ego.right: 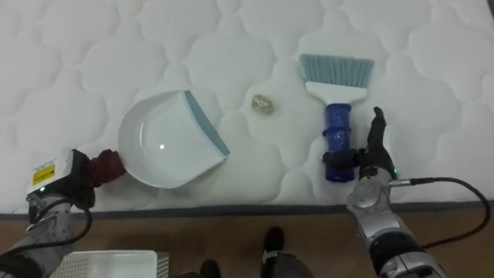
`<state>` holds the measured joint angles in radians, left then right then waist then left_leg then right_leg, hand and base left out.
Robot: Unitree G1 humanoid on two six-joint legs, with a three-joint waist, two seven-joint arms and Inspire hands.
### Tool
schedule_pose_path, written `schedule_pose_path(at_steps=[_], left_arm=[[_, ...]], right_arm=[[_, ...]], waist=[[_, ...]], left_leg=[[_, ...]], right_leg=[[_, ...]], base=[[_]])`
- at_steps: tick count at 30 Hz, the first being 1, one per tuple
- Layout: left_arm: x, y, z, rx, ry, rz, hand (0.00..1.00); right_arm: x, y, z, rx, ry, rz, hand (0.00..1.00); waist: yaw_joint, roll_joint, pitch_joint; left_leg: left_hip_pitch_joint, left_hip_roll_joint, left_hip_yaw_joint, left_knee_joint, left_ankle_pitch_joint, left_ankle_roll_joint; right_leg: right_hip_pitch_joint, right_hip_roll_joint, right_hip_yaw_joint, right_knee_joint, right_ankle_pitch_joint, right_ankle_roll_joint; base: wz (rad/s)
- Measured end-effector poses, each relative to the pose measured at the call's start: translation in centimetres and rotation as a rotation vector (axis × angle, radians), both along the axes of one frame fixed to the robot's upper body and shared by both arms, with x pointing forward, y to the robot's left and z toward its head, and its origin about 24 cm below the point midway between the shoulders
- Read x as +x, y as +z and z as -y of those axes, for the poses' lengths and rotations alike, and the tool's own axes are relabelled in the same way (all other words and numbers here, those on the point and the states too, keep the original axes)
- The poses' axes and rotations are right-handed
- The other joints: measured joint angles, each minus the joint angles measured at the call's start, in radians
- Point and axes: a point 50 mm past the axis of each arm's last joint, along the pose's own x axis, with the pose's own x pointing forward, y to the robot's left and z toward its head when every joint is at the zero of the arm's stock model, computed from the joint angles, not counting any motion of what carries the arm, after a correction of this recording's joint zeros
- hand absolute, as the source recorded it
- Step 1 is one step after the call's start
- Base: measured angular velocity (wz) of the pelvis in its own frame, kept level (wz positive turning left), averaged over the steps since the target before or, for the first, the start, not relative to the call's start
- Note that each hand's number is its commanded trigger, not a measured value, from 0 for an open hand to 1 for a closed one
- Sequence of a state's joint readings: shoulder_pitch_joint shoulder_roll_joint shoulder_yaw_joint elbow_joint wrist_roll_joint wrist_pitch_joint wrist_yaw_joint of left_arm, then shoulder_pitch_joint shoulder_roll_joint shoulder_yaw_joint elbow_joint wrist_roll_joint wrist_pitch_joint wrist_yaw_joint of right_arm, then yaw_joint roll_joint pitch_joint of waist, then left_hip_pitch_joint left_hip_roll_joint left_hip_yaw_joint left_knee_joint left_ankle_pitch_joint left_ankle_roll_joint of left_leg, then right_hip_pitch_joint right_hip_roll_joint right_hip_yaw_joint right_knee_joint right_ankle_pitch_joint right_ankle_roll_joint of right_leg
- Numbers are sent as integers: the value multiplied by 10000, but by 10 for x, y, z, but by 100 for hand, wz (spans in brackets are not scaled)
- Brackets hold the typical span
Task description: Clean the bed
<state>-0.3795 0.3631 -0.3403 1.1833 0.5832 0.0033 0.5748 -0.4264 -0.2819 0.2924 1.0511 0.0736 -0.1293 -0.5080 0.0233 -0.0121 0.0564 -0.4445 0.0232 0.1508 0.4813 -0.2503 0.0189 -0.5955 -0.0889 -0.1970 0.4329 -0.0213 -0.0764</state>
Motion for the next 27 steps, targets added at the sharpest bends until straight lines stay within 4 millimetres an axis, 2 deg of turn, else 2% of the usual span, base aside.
schedule_pose_path(at_steps=[8,16,24,26,27], left_arm=[[1,-1,3,84,-127,-54,100],[3,1,5,-25,-229,-102,100],[6,2,5,-36,-199,-229,100],[6,2,5,-38,-191,-234,100],[6,2,5,-36,-182,-258,100]], right_arm=[[-4,-7,2,9,111,-613,0],[-8,-12,5,-14,212,-1088,0],[-6,-12,6,-383,484,-1420,0],[-6,-12,6,-544,568,-1509,75],[-6,-12,6,-651,634,-1581,97]], waist=[[127,5,9],[168,78,57],[186,109,76],[181,111,77],[182,111,77]], left_leg=[[-69,2,-20,-10,-5,-6],[-186,-2,-116,31,-7,-5],[-314,-17,-144,31,-6,-5],[-316,-19,-143,34,-7,-4],[-315,-19,-141,34,-7,-4]], right_leg=[[-2,6,9,-16,2,-3],[-93,-5,-61,-19,-5,7],[-200,-7,-70,-13,-21,31],[-200,-16,-88,-15,-25,38],[-199,-16,-88,-15,-27,41]], base=[[1],[3],[0],[0],[0]])
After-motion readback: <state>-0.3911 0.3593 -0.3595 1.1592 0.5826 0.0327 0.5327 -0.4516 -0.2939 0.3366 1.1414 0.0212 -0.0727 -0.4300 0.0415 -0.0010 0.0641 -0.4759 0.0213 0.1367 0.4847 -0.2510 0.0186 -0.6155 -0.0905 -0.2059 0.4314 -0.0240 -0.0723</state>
